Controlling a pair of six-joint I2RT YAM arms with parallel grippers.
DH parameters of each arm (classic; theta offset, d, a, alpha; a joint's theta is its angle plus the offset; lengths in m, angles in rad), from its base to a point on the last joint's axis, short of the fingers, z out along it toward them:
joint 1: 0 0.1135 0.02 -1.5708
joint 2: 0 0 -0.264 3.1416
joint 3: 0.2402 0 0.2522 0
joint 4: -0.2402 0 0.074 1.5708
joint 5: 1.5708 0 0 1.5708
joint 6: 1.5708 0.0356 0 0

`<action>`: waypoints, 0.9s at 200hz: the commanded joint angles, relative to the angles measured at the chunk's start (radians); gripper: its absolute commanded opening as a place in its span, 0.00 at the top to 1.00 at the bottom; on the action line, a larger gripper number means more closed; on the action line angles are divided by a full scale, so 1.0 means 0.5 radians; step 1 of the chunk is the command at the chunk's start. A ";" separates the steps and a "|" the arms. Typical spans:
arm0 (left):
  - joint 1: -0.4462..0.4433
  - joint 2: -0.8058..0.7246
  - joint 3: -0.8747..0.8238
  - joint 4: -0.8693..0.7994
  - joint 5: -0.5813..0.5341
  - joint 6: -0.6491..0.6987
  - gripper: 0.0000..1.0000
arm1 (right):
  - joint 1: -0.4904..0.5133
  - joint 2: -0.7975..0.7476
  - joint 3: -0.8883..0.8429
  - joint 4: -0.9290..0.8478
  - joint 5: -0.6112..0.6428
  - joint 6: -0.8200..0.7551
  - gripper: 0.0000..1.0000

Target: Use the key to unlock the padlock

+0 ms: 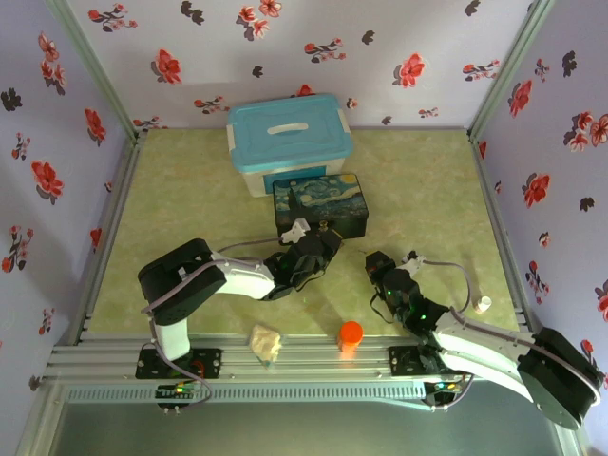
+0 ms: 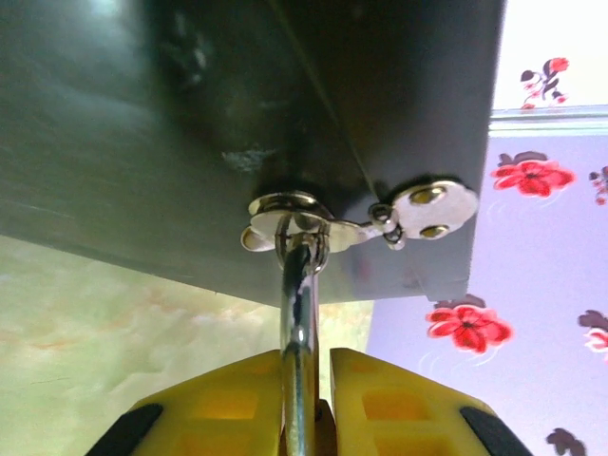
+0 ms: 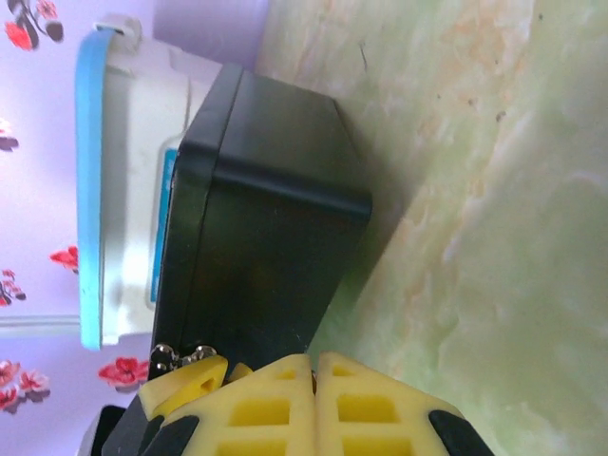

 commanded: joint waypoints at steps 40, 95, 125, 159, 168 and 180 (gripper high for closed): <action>-0.006 0.112 0.254 0.084 -0.133 -0.205 1.00 | 0.053 0.135 0.171 0.147 0.325 -0.055 1.00; -0.019 0.155 0.298 0.111 -0.153 -0.261 1.00 | 0.054 0.477 0.206 0.447 0.327 -0.059 1.00; -0.019 0.175 0.292 0.136 -0.151 -0.274 1.00 | 0.052 0.526 0.226 0.428 0.322 -0.027 1.00; -0.020 0.182 0.294 0.154 -0.142 -0.266 1.00 | 0.054 0.625 0.245 0.549 0.264 -0.075 1.00; -0.021 0.175 0.288 0.149 -0.145 -0.264 1.00 | 0.055 0.627 0.246 0.550 0.271 -0.078 1.00; -0.021 0.174 0.288 0.151 -0.146 -0.263 1.00 | 0.062 0.619 0.248 0.534 0.279 -0.084 1.00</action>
